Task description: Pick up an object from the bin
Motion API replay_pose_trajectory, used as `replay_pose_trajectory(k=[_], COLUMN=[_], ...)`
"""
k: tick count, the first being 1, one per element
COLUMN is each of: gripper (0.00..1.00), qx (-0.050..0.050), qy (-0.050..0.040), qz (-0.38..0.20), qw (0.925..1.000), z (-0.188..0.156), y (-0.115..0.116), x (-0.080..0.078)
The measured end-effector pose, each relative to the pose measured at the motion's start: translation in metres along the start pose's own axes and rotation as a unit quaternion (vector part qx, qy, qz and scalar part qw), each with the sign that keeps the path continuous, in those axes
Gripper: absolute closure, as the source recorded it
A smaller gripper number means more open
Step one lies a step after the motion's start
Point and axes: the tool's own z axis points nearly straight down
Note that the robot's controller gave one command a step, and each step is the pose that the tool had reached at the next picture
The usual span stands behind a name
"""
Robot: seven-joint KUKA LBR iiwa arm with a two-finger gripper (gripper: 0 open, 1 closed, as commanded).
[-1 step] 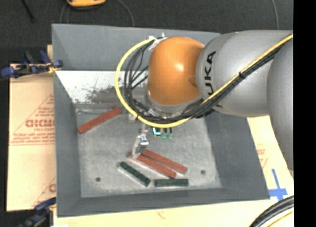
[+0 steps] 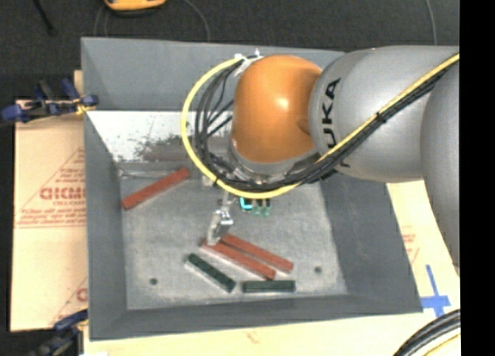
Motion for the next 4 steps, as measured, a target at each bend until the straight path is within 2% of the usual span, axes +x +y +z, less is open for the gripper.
replay_pose_trajectory(k=[1, 2, 3, 4], gripper=[1.00, 0.00, 1.00, 1.00], qx=[-0.004, -0.007, -0.004, -0.005], qy=[-0.0026, -0.0315, -0.0035, -0.0034], qz=[-0.009, -0.005, -0.007, -0.007], qw=[0.9999, 0.9995, 1.0000, 1.0000], z=[0.109, 0.104, 0.108, 0.108], y=[-0.043, -0.044, -0.043, -0.043], x=[-0.008, -0.020, -0.008, -0.008])
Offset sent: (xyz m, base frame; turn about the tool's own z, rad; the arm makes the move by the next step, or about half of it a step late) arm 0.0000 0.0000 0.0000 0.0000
